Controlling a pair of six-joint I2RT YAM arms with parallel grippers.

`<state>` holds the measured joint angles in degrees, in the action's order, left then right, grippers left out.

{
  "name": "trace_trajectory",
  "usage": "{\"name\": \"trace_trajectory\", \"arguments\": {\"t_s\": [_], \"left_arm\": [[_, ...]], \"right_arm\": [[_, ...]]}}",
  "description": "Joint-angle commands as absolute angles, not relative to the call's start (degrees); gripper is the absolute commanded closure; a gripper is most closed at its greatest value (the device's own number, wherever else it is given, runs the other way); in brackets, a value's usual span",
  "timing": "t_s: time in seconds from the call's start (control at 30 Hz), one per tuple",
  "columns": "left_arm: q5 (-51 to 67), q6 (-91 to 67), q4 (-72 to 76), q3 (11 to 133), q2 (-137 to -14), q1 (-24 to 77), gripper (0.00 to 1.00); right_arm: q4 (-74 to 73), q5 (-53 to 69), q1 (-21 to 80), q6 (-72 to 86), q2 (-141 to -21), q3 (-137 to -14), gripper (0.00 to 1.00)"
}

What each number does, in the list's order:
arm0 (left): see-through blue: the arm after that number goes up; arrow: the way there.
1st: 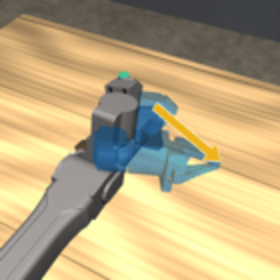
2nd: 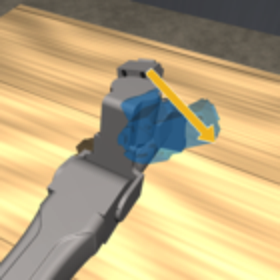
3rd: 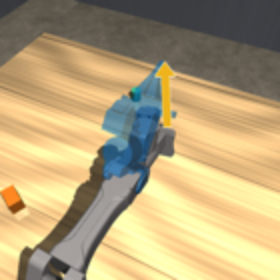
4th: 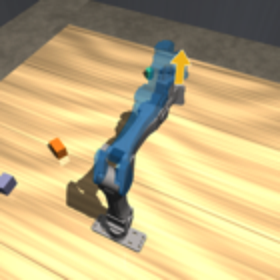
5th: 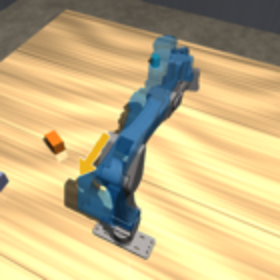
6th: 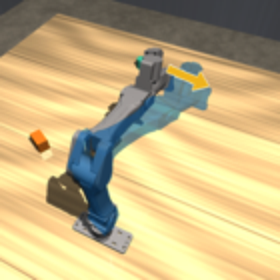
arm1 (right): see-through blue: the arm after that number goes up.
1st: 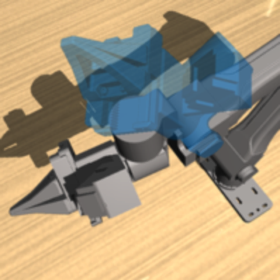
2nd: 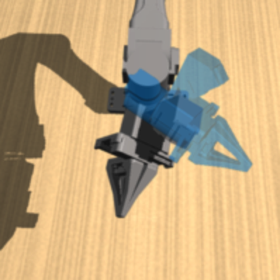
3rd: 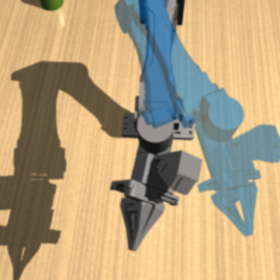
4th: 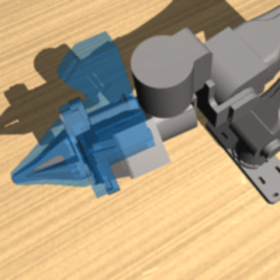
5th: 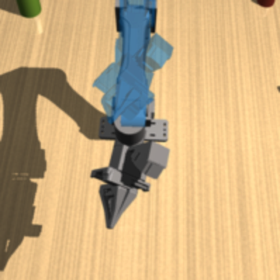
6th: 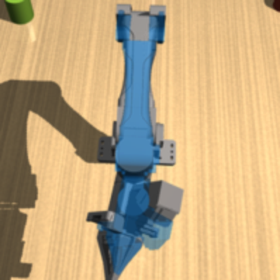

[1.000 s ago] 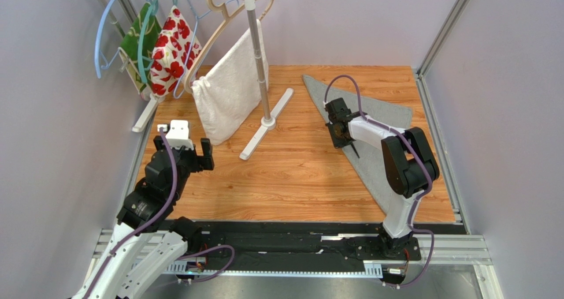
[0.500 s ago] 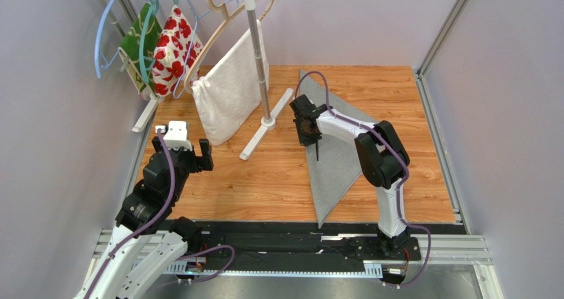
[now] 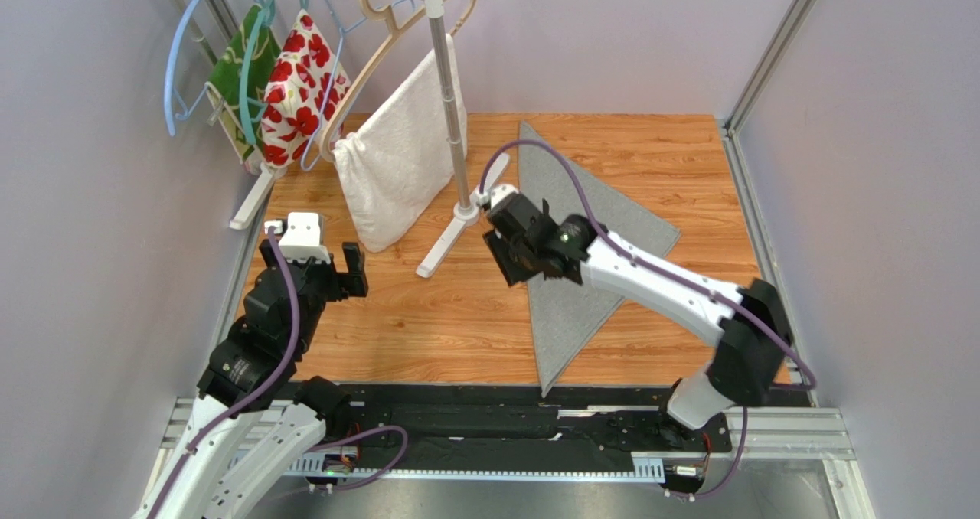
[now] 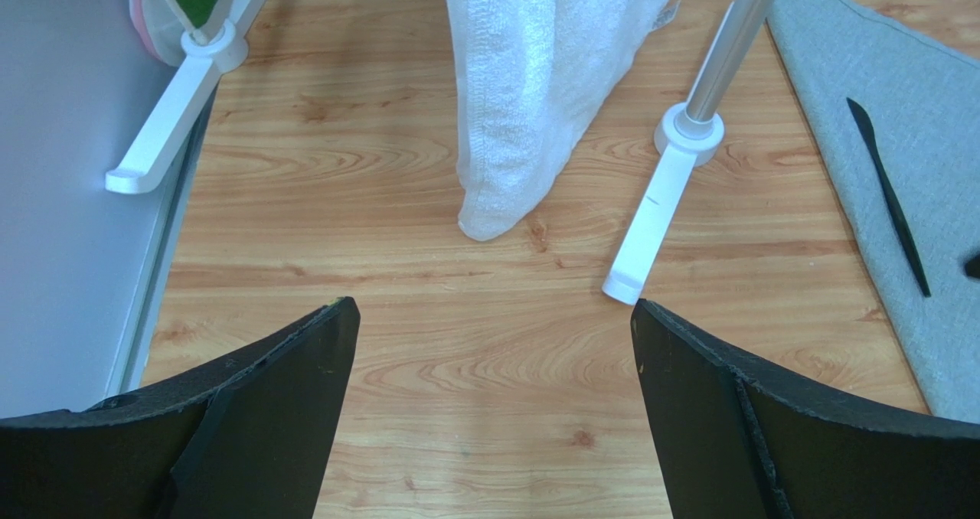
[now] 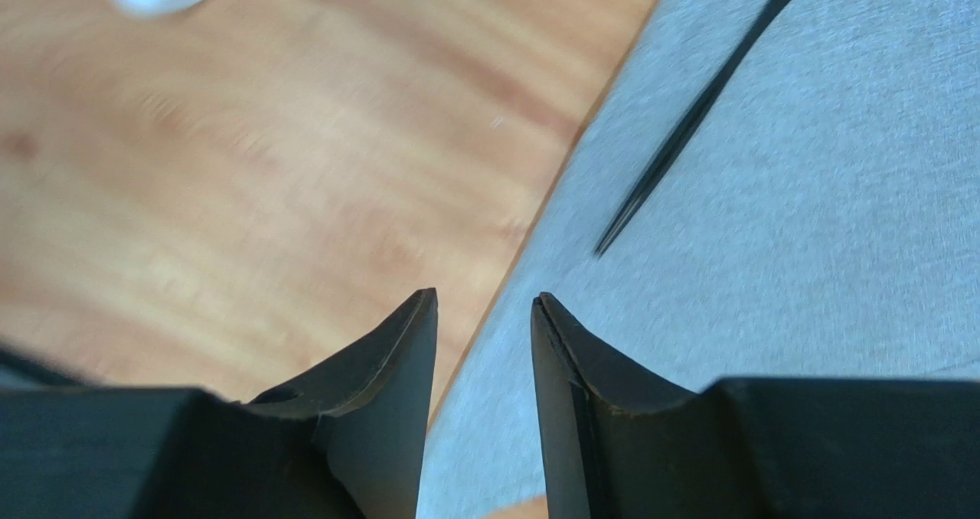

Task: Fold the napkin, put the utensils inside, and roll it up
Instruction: Fold the napkin

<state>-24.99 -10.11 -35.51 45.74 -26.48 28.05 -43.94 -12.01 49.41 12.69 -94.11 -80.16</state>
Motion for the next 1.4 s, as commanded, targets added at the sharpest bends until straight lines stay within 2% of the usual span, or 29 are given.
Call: {"name": "trace_trajectory", "arguments": {"t_s": [0.0, 0.2, 0.5, 1.07, 1.37], "left_arm": [[-26.6, -10.1, -35.2, 45.9, -25.6, 28.1, 0.02], [-24.7, -10.4, -35.2, 45.9, -25.8, 28.1, 0.02], [-23.8, -10.5, -35.2, 46.0, -24.7, 28.1, 0.02], [-22.9, -10.6, -35.4, 45.9, -24.9, 28.1, 0.02], [-23.0, -10.7, -35.3, 45.9, -25.0, 28.1, 0.02]], "right_arm": [[-49.6, -17.3, 63.3, 16.9, -86.6, -68.8, 0.55], [-51.2, -25.2, 79.0, 25.6, -86.8, -65.9, 0.49], [-63.5, -31.8, 87.5, 41.8, -96.8, -69.2, 0.5], [-58.3, -32.5, 87.9, 43.6, -100.8, -64.1, 0.6], [-55.7, -31.4, 86.9, 43.8, -99.6, -60.8, 0.62]]}}
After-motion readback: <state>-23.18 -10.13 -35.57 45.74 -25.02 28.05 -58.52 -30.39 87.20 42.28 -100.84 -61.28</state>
